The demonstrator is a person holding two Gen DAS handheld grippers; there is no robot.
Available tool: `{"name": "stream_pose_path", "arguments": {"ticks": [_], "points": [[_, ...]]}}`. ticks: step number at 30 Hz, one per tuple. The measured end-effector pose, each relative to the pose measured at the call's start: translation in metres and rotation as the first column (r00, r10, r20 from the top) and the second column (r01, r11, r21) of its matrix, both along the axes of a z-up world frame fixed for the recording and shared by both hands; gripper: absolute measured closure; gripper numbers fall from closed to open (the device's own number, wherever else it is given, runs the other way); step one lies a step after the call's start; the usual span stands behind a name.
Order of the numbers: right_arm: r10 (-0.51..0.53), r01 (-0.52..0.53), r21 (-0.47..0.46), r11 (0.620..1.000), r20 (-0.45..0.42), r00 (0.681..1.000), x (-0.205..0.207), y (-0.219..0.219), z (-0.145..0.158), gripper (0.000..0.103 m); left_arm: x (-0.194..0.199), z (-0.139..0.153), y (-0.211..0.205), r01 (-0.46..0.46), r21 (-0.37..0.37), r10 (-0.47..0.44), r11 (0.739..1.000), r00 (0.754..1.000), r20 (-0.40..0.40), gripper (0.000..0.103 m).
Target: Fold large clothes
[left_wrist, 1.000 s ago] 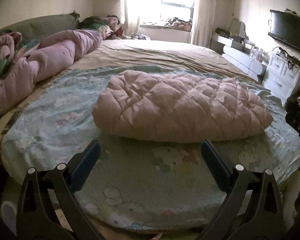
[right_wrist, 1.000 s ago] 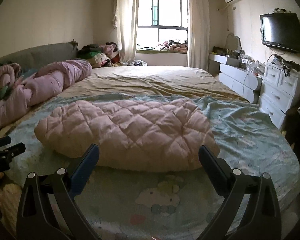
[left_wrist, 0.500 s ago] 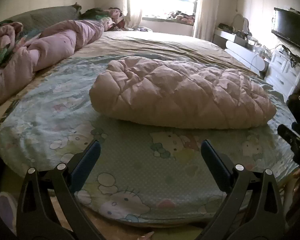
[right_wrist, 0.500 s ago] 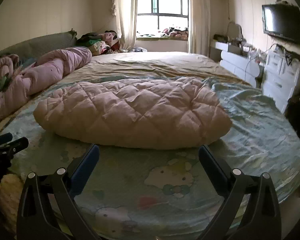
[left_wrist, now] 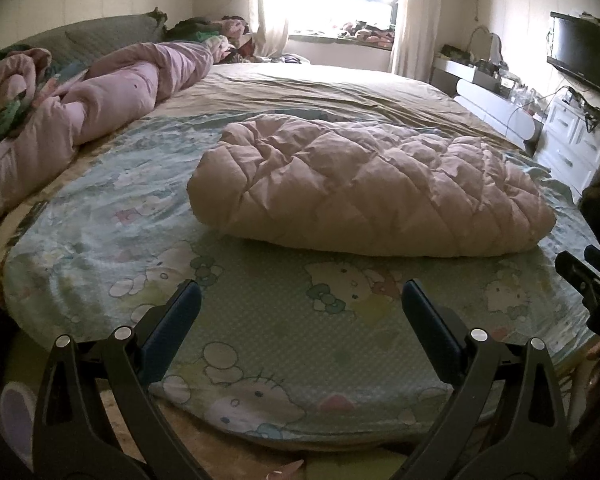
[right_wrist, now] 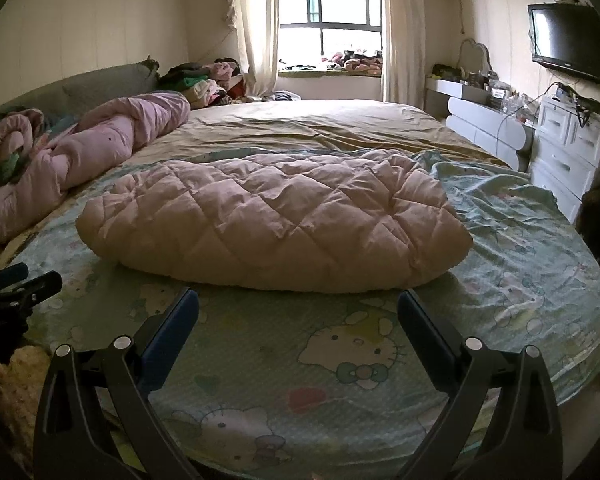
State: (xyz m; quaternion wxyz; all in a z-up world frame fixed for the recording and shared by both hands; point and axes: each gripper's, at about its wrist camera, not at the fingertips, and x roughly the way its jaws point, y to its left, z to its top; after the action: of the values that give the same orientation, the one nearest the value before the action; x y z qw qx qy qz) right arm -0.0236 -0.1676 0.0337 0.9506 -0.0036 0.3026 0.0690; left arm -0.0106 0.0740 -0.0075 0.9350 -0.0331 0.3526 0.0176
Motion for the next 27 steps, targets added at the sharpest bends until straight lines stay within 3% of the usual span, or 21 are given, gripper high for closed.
{"name": "stream_pose_path", "arguments": {"ticks": [27], "points": [[0.022,-0.022,0.000,1.000,-0.008,1.000,-0.0049,0.0094,0.0001,0.004,-0.0040,0.0044,-0.0024,0.000,0.006,0.000,1.000,1.000,0.010,0.009]]}}
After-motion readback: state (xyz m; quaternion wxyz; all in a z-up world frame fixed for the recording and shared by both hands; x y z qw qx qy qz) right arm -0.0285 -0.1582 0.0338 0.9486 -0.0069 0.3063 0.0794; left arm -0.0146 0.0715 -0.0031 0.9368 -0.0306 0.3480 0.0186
